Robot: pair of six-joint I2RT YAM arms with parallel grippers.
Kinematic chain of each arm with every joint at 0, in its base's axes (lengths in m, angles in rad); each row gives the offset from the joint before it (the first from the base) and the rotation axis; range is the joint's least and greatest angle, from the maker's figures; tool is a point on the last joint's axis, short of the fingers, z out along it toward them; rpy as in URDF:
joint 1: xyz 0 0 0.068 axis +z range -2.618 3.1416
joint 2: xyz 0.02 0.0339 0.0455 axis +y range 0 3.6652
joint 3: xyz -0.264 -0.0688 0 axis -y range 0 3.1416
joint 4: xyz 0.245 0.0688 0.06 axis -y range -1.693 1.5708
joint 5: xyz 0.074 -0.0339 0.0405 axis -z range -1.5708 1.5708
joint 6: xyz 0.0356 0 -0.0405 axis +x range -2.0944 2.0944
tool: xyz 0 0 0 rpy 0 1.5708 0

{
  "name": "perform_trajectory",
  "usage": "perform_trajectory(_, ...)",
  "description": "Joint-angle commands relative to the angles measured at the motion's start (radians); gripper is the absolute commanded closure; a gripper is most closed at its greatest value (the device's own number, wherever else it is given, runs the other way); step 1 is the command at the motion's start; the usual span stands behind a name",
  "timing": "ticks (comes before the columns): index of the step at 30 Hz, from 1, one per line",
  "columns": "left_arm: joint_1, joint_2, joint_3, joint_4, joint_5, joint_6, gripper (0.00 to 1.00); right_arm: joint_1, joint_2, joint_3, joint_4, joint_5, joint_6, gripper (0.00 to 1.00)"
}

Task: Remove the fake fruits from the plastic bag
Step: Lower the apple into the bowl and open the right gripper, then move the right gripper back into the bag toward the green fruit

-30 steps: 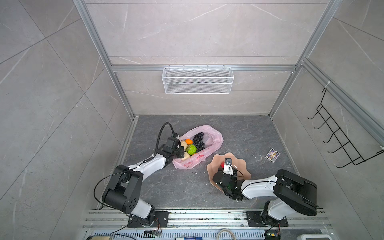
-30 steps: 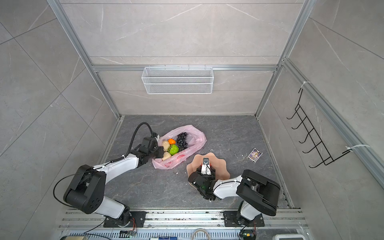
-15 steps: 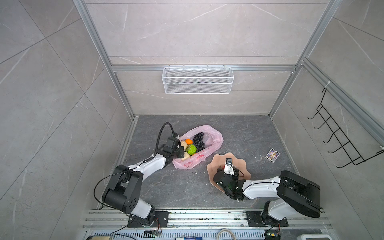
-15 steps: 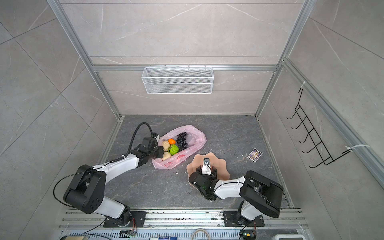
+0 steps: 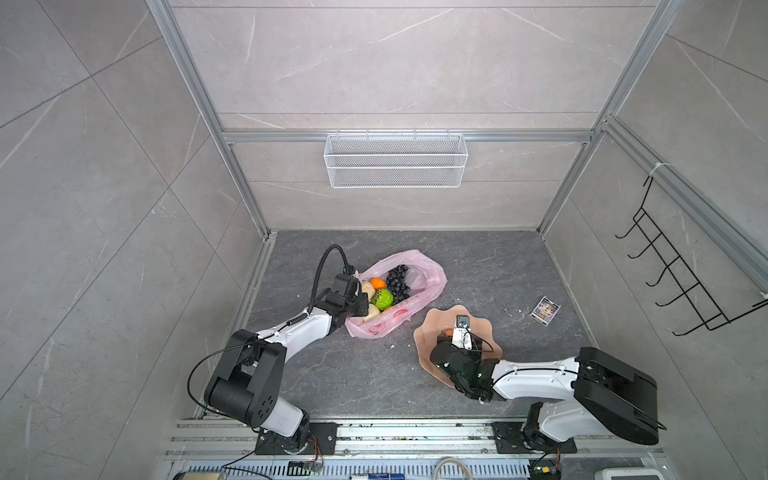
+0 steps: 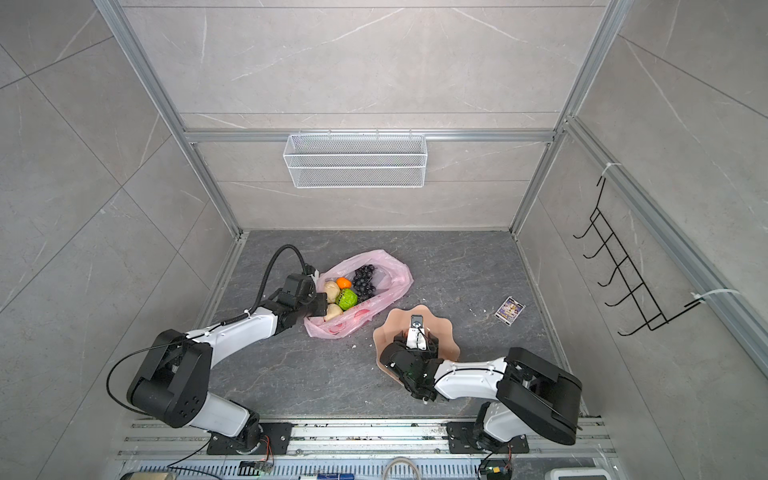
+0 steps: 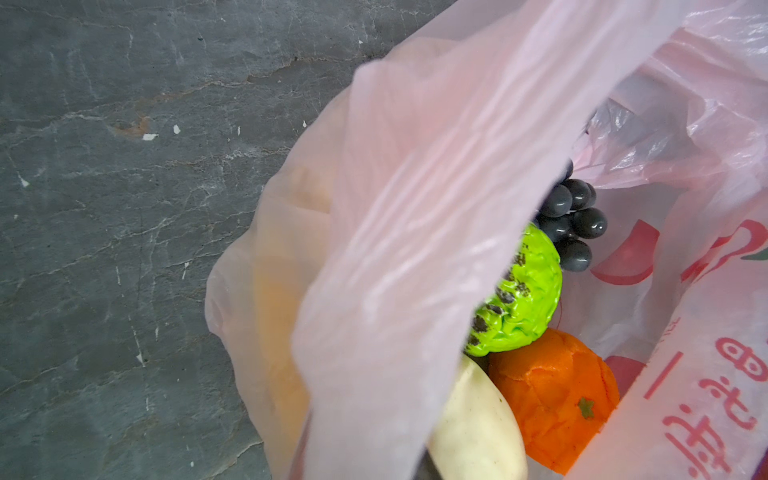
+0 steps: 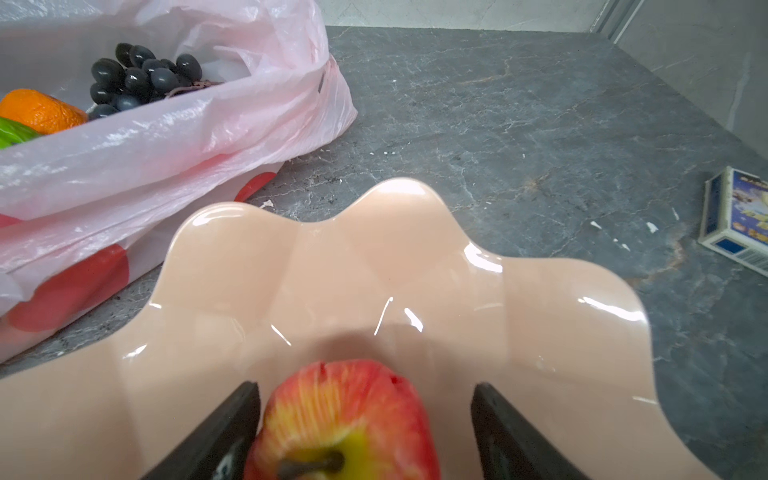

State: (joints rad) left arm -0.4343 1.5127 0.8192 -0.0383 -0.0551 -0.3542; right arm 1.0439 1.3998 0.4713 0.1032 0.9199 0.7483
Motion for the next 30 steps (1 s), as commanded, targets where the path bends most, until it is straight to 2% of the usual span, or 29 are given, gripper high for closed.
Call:
perform_trajectory(1, -0.002, -0.020, 0.017, 0.002, -0.019, 0.023, 1.00, -0.004, -0.087, 0.060, -0.115, 0.001, -0.015, 0.18)
perform_trajectory(6, -0.002, -0.026, 0.011, 0.009, -0.023, 0.017, 1.00, -0.022, -0.114, 0.239, -0.238, -0.090, -0.126, 0.18)
perform_trajectory(9, -0.002, -0.040, 0.002, 0.013, -0.033, 0.014, 1.00, -0.048, -0.034, 0.391, -0.311, -0.201, -0.174, 0.19)
perform_trajectory(13, -0.001, -0.058, -0.015, 0.028, -0.056, 0.005, 1.00, -0.105, 0.155, 0.659, -0.451, -0.388, -0.185, 0.20)
perform_trajectory(17, -0.001, -0.060, -0.015, 0.027, -0.063, 0.005, 1.00, -0.139, 0.358, 0.921, -0.581, -0.495, -0.113, 0.20)
perform_trajectory(22, -0.002, -0.066, -0.023, 0.036, -0.069, 0.001, 1.00, -0.160, 0.535, 1.135, -0.658, -0.598, -0.002, 0.21)
perform_trajectory(27, -0.001, -0.059, -0.018, 0.031, -0.074, 0.004, 1.00, -0.169, 0.695, 1.320, -0.761, -0.623, 0.073, 0.21)
perform_trajectory(30, -0.001, -0.062, -0.018, 0.029, -0.073, 0.005, 1.00, -0.183, 0.758, 1.367, -0.780, -0.632, 0.104, 0.20)
